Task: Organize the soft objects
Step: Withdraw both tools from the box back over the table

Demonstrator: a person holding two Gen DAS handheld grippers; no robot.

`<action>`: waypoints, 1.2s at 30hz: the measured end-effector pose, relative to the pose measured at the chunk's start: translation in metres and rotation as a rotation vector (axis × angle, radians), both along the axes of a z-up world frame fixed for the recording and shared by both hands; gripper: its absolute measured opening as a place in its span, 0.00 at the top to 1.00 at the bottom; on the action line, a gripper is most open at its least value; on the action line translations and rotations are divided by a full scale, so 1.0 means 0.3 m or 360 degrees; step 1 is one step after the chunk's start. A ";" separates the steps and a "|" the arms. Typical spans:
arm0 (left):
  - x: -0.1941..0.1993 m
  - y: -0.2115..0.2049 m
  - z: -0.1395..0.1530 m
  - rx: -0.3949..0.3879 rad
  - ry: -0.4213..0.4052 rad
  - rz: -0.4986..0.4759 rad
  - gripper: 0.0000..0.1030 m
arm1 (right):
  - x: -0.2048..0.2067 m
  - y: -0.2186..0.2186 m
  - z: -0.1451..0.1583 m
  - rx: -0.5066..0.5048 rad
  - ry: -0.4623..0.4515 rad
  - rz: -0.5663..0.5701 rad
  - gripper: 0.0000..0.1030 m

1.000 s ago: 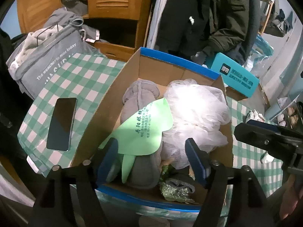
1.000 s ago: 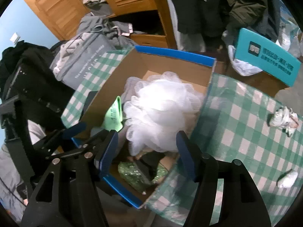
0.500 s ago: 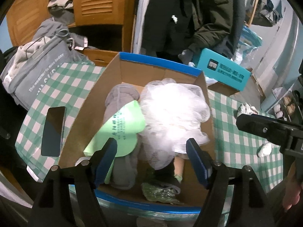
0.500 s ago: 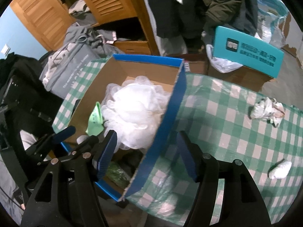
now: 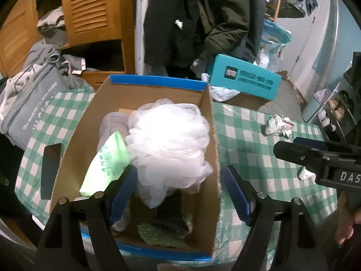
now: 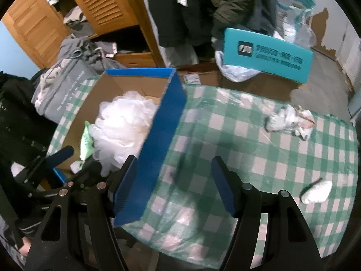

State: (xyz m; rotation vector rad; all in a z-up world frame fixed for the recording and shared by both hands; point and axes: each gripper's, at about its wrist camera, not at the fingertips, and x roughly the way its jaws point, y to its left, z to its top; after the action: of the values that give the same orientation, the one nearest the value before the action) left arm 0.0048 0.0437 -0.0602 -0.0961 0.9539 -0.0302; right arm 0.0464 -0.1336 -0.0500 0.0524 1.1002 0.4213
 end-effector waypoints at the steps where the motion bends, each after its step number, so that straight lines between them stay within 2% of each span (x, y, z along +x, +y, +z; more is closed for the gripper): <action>1: 0.002 -0.012 0.001 0.0005 -0.0001 -0.0009 0.22 | -0.002 -0.016 -0.004 -0.0005 0.0001 -0.0013 0.35; 18: 0.038 -0.254 0.013 0.0074 0.0010 -0.0198 0.21 | -0.025 -0.335 -0.049 -0.0070 0.0023 -0.0299 0.35; 36: 0.072 -0.442 -0.046 0.0173 0.0094 -0.0354 0.21 | -0.050 -0.595 -0.130 -0.0155 0.0082 -0.0538 0.35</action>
State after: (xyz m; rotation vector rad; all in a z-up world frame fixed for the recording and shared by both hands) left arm 0.0265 -0.0890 -0.0740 0.1104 1.0197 -0.1816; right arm 0.0313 -0.3121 -0.0891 0.1617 1.1361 0.0633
